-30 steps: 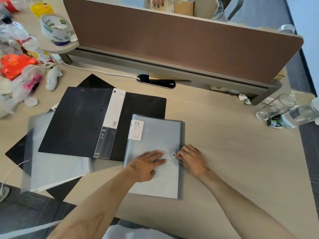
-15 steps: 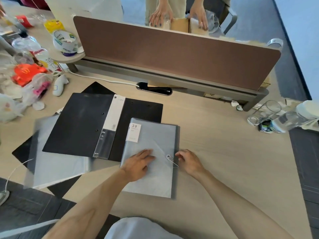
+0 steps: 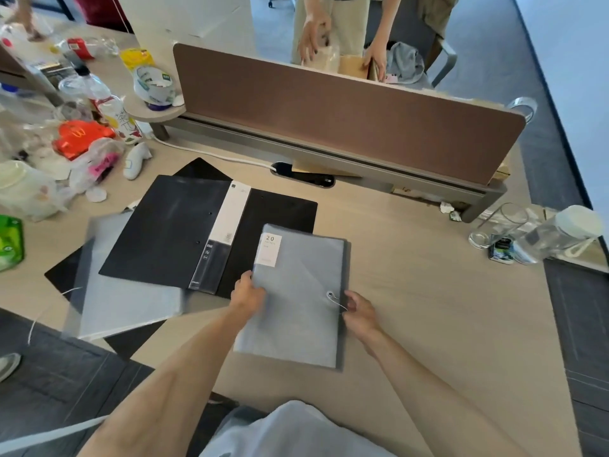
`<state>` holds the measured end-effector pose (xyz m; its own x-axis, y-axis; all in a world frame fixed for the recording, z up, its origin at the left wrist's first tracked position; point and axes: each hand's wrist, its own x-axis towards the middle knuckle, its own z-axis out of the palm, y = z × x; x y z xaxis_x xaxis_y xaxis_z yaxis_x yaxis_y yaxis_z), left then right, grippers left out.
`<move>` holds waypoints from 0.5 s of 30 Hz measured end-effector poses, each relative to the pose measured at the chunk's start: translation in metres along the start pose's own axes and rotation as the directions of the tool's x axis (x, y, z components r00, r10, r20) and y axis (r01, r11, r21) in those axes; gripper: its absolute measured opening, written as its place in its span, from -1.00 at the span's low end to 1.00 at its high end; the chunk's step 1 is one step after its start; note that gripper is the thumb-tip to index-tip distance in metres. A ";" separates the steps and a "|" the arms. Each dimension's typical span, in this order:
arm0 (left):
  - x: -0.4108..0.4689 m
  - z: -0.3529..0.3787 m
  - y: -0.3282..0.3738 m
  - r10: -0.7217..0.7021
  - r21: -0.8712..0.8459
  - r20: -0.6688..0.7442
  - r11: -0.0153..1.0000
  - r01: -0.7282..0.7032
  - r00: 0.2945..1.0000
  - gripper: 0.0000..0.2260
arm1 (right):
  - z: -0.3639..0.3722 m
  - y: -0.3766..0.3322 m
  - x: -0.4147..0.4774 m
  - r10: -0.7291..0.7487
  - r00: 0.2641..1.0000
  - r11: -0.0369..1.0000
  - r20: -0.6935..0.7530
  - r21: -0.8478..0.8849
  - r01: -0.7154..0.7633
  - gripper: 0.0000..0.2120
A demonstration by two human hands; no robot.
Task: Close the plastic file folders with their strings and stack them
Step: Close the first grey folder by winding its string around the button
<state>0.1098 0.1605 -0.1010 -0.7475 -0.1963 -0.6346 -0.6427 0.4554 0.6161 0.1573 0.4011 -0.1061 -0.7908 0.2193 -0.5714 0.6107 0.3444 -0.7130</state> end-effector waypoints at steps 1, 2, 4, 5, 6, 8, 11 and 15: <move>0.006 -0.002 -0.003 -0.016 -0.043 0.017 0.999 0.017 1.000 -0.37 | 0.000 -0.002 -0.004 0.006 1.000 0.999 -0.016 0.046 -0.005 -0.55; 0.009 -0.004 -0.003 -0.027 -0.083 0.037 0.996 0.030 0.999 -0.37 | -0.001 -0.002 -0.005 0.017 0.999 0.997 -0.036 0.079 -0.015 -0.55; 0.003 -0.006 0.004 -0.019 -0.161 0.073 0.986 0.031 0.997 -0.46 | -0.003 0.002 -0.002 0.041 0.996 0.993 -0.084 0.117 -0.031 -0.54; -0.001 -0.006 0.008 -0.009 -0.200 0.093 0.979 0.028 0.996 -0.53 | -0.004 0.003 -0.001 0.055 0.993 0.989 -0.107 0.140 -0.040 -0.55; -0.005 -0.006 0.013 0.008 -0.236 0.123 0.971 0.021 0.992 -0.59 | -0.006 0.004 0.000 0.073 0.990 0.985 -0.123 0.162 -0.053 -0.59; -0.008 -0.004 0.019 0.054 -0.314 0.200 0.949 0.011 0.978 -0.65 | -0.010 0.003 -0.006 0.110 0.983 0.972 -0.144 0.225 -0.076 -0.72; -0.008 0.006 0.032 0.115 -0.406 0.349 0.913 0.039 0.930 -0.69 | -0.021 0.005 -0.014 0.143 0.971 0.953 -0.189 0.291 -0.083 -0.86; -0.014 0.048 0.053 0.159 -0.324 0.483 0.946 0.007 0.861 -0.72 | -0.046 0.029 -0.018 0.236 0.910 0.954 -0.340 0.259 -0.151 -0.77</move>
<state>0.0942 0.2294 -0.0815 -0.6646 0.3227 -0.6739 -0.6676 0.1485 0.7295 0.1871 0.4492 -0.0974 -0.5892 0.5910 -0.5509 0.7127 0.0591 -0.6990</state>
